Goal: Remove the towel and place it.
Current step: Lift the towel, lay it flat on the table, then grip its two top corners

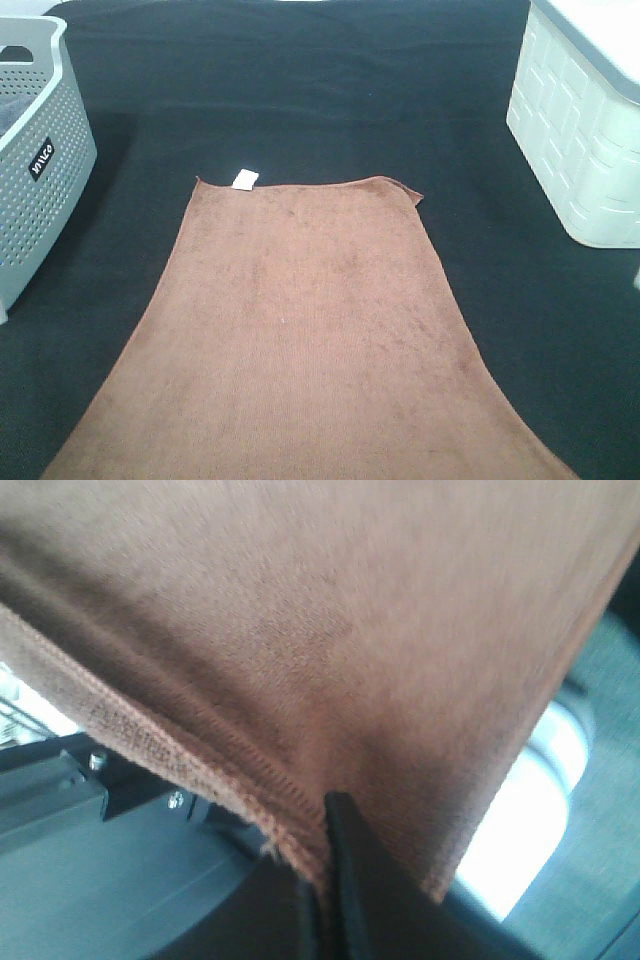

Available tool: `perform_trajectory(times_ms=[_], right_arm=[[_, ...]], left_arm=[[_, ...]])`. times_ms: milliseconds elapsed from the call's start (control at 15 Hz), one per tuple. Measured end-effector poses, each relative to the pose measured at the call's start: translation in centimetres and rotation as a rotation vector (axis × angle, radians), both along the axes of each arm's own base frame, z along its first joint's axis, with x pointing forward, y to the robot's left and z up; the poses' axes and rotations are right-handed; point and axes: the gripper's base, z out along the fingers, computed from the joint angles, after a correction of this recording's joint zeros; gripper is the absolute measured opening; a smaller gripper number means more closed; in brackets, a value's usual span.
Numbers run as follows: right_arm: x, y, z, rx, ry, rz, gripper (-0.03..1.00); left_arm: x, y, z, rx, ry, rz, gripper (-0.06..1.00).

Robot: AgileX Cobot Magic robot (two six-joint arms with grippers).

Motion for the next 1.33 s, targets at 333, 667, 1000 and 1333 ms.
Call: perform_trajectory(times_ms=[333,667,1000,1333], right_arm=[[-0.4,-0.1,-0.7,-0.005,0.042,-0.02,0.01],[1.0,0.3,-2.2,-0.044,0.189,-0.026,0.01],[3.4,0.9,-4.2,-0.097,0.295,-0.064,0.01],[5.2,1.2,-7.5,-0.15,0.406,-0.06,0.01]], left_arm=[[-0.1,0.0,-0.1,-0.005,0.012,0.004,0.0],[0.6,-0.4,-1.3,0.049,0.112,0.055,0.0],[1.8,-1.0,-3.2,0.105,0.185,0.092,0.0],[3.8,-2.1,-5.7,0.148,0.246,0.073,0.0]])
